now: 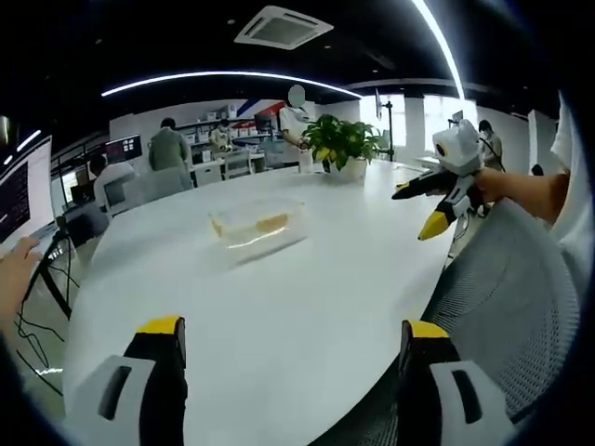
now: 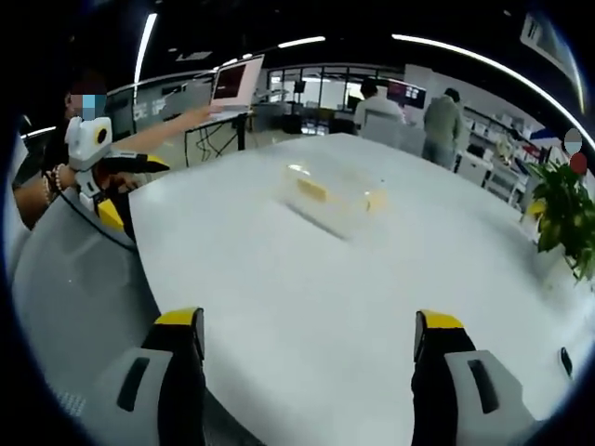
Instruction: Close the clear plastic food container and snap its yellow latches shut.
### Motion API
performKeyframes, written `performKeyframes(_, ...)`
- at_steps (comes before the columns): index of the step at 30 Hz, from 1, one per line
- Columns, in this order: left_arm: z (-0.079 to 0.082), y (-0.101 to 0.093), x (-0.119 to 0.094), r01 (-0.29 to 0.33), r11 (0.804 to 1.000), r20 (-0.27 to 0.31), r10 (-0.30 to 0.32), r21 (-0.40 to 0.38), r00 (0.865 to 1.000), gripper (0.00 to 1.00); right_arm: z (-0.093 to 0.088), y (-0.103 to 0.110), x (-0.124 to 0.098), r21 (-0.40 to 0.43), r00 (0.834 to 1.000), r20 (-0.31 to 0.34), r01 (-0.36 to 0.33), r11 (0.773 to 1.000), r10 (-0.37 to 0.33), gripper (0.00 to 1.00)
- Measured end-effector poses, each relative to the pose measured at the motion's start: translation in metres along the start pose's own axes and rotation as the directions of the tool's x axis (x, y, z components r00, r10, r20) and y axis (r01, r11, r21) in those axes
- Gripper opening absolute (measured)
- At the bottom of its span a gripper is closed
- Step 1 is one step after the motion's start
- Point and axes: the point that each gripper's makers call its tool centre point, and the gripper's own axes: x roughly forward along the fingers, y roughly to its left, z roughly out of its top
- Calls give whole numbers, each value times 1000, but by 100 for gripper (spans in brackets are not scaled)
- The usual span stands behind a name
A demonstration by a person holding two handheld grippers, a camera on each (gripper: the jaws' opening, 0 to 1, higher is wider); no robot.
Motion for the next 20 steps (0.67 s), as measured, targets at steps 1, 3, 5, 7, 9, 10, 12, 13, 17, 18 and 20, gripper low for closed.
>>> performKeyframes(1,-2,0,0,6,1000,-4,-6,-13,1000,93,0,0,0,1,1000,1,0,1000,0,91)
performKeyframes(3,-6,0,1,14,999,-15,-15,-42,1000,93,0,0,0,6,1000,3,0,1000,0,91)
performKeyframes(5,-8,-1,0,18,998,-24,-19,-60,1000,93,0,0,1,5,1000,0,3,1000,-3,91)
performKeyframes(7,-8,-2,0,23,998,-16,-24,-56,1000,93,-2,1,2,-14,1000,-13,9,1000,-9,92)
performKeyframes(9,-8,-4,0,31,998,-14,-31,-53,999,93,-4,2,3,-24,1000,-22,8,1000,-8,92)
performKeyframes(10,-10,-5,0,38,997,-22,-40,-65,999,92,-5,2,3,-27,1000,-25,9,1000,-9,92)
performKeyframes(12,-13,-5,1,47,994,-29,-50,-101,998,92,-5,2,3,-33,999,-30,10,999,-11,92)
performKeyframes(13,-14,-7,0,59,991,-25,-62,-121,998,92,-6,3,4,-35,999,-31,11,999,-12,92)
performKeyframes(17,-16,-8,-2,61,992,-26,-64,-111,998,92,-7,4,4,-43,999,-33,19,999,-21,92)
performKeyframes(18,-16,-8,-2,58,993,-29,-61,-98,998,92,-8,4,4,-45,999,-36,22,999,-24,92)
performKeyframes(20,-17,-8,-3,57,993,-29,-60,-99,998,92,-9,4,4,-44,999,-36,25,999,-27,92)
